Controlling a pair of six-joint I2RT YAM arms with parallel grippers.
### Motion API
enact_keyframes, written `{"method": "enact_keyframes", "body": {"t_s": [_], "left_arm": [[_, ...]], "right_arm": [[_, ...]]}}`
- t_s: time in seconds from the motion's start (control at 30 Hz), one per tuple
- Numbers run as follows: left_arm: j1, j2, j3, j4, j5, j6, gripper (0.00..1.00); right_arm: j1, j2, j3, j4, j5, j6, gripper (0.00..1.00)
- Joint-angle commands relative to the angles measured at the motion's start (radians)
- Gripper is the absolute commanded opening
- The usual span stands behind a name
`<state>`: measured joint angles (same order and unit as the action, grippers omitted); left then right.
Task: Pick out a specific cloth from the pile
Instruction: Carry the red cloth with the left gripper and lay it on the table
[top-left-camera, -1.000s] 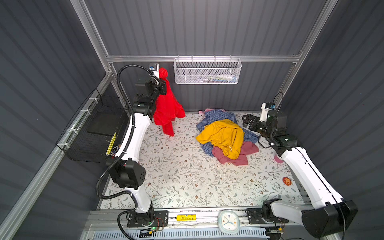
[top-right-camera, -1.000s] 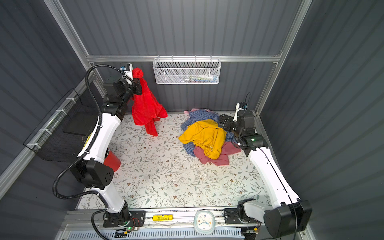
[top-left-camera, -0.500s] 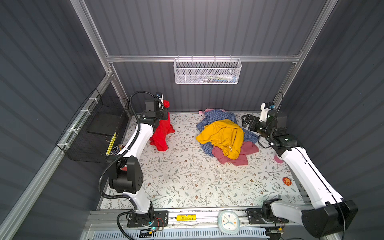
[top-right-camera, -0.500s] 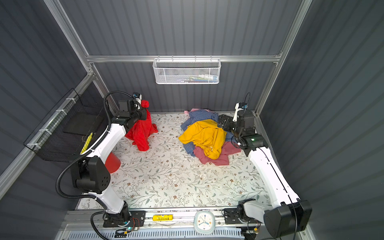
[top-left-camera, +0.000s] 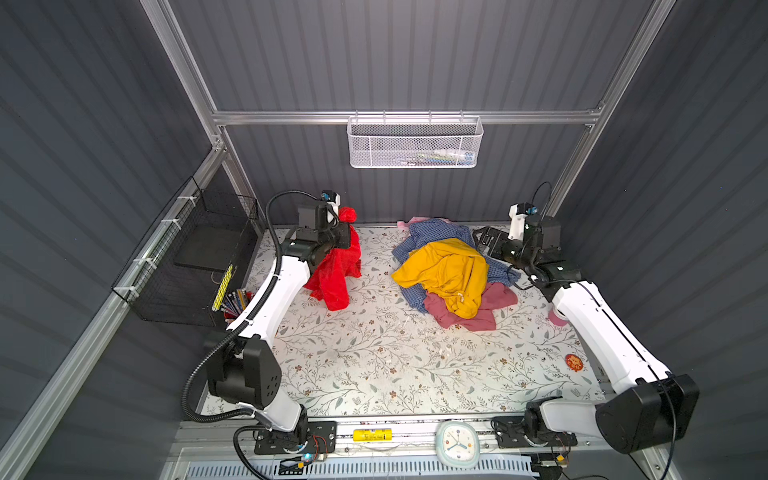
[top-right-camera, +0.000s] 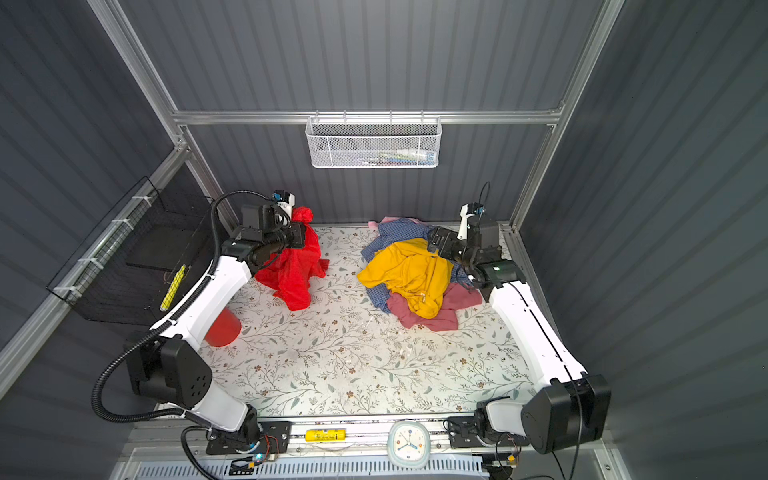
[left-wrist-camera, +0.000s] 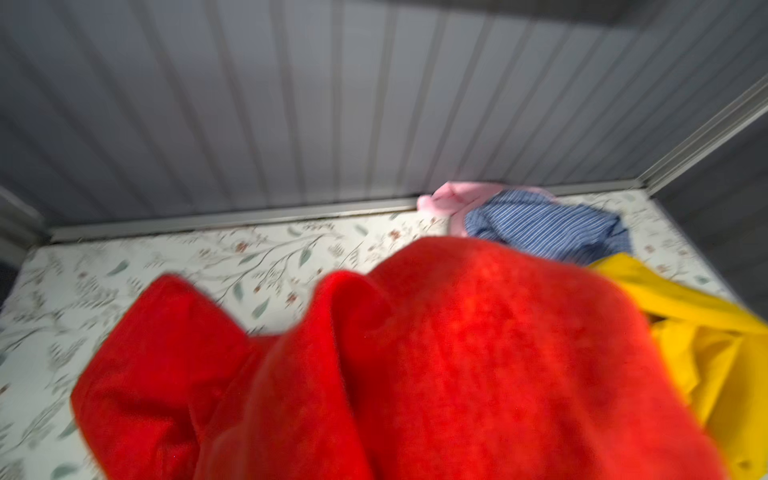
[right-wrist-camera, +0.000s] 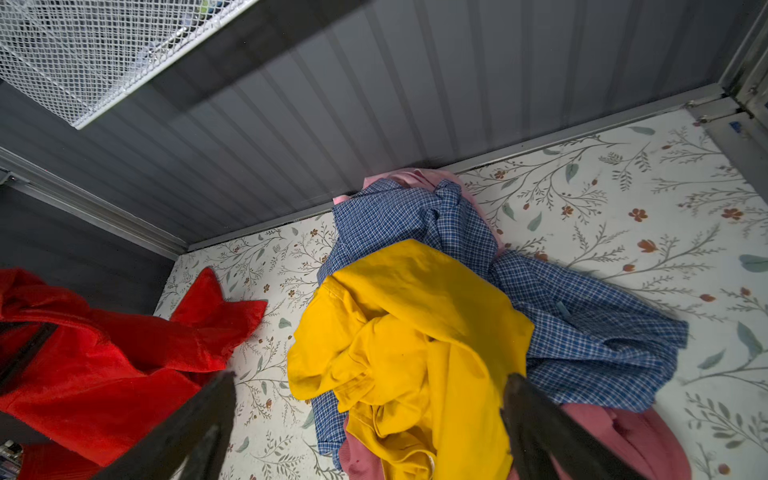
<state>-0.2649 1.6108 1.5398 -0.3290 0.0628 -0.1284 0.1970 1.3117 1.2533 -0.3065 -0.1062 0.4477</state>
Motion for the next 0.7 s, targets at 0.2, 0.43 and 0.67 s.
{"method": "enact_keyframes", "body": {"t_s": [0.2, 0.43, 0.67], "left_arm": [[-0.031, 0.010, -0.073, 0.054, -0.015, -0.129, 0.00], [0.108, -0.002, -0.290, 0.108, 0.144, -0.309, 0.00], [0.226, 0.137, -0.219, 0.041, 0.171, -0.220, 0.00]], "right_arm": [[-0.004, -0.045, 0.002, -0.006, 0.001, 0.003, 0.99], [-0.004, -0.053, 0.003, -0.017, 0.007, -0.012, 0.99], [-0.005, -0.046, 0.008, -0.020, -0.006, -0.017, 0.99]]}}
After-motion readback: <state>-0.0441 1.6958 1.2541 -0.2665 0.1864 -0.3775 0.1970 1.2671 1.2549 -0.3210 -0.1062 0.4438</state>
